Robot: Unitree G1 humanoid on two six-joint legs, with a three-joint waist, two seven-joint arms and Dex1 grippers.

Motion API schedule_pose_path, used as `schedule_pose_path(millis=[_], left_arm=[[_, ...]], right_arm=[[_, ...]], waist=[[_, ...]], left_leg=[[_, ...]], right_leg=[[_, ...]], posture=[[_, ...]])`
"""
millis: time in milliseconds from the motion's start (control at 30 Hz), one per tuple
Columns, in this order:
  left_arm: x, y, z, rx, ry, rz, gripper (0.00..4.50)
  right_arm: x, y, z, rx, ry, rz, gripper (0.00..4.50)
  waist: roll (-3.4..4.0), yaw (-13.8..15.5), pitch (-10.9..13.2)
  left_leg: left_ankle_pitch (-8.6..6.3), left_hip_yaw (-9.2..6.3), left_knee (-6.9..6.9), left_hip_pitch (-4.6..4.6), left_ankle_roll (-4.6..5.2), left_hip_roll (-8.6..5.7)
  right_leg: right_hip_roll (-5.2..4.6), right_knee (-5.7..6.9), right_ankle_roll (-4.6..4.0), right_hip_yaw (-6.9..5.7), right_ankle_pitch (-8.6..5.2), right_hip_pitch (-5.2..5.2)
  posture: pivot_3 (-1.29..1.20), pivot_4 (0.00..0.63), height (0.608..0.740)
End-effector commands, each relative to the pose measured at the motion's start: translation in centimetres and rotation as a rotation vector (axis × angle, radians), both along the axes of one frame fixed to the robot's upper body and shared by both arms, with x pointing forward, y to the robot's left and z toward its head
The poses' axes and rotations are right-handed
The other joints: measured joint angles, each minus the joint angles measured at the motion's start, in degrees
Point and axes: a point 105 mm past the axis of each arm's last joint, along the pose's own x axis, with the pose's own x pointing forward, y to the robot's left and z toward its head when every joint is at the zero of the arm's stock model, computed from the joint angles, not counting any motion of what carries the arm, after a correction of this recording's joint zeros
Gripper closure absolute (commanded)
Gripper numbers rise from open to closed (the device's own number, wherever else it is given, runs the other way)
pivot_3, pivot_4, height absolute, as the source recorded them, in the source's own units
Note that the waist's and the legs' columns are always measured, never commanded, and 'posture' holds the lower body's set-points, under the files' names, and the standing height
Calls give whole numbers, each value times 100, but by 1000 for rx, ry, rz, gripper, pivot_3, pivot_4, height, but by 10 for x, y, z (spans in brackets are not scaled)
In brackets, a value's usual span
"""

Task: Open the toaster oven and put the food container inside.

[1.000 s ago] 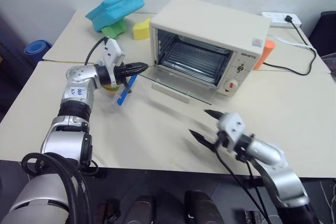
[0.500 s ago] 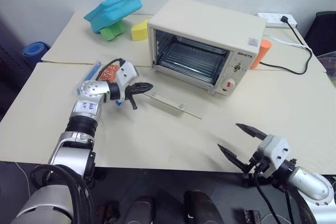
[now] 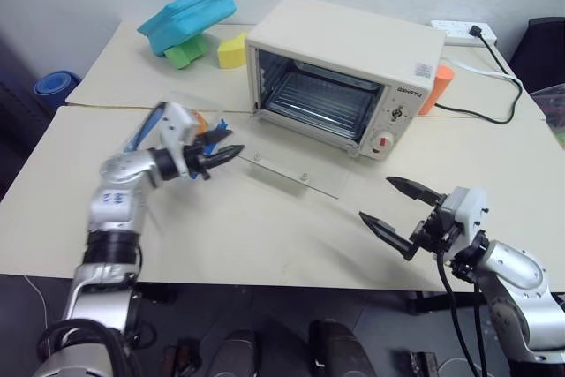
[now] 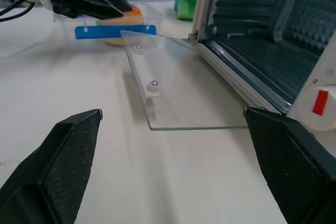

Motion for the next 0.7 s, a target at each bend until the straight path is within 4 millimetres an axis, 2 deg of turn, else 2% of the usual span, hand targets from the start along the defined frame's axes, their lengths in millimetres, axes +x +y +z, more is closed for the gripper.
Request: schedule_pose_path(millis=[33,167,333,367,433,500,600,700], left_arm=[[-24,22,27,-76,-48,30,1192],[-76,96,17,-56,-18,279,31],[-128,166,-4,-108,36,618,31],[-140,175,-9,-125,53,671,31],[-157,186,-17,-148,82,751,31],[-164,190,-24,-177,120,796,31],[-161,184,-29,-222,189,813,31],[-145,177,-28,-284,288,856,31]], right_arm=[[2,5,9,2,-38,62,0],[6,16,9,-20,-44,170,0],[3,27,10,-6,-75,244,0],[0,30,9,-3,-79,260,0],[-3,33,9,-1,-100,278,0],[-4,36,7,-11,-123,291,0],[-4,38,5,-42,-165,289,0],[-4,36,3,-59,-181,281,0]], waist=[[0,-1,0],[2,-126,-1],[2,-100,-1],[2,-78,-1],[2,-35,-1],[0,37,-2],[-3,128,-4],[-4,147,-5]], left_leg=[[-1,0,0,0,0,0],[-5,6,-13,7,-1,4],[-6,-4,-32,6,-1,11],[-7,-4,-31,7,1,11],[-15,-3,-31,10,8,9],[-34,-4,-28,12,37,8],[-35,-12,-21,11,38,8],[-35,-17,-19,17,37,9]], right_leg=[[0,-2,0,1,0,0],[1,-22,-1,11,0,2],[0,-43,-8,0,-4,3],[-2,-45,-9,1,-4,6],[-5,-51,-9,2,-4,13],[-8,-51,-9,2,-4,17],[-9,-52,-10,-4,-4,23],[-9,-50,-11,-7,-4,29]], posture=[[0,150,740],[0,150,740],[0,150,740],[0,150,740],[0,150,740],[0,150,740],[0,150,740],[0,150,740]])
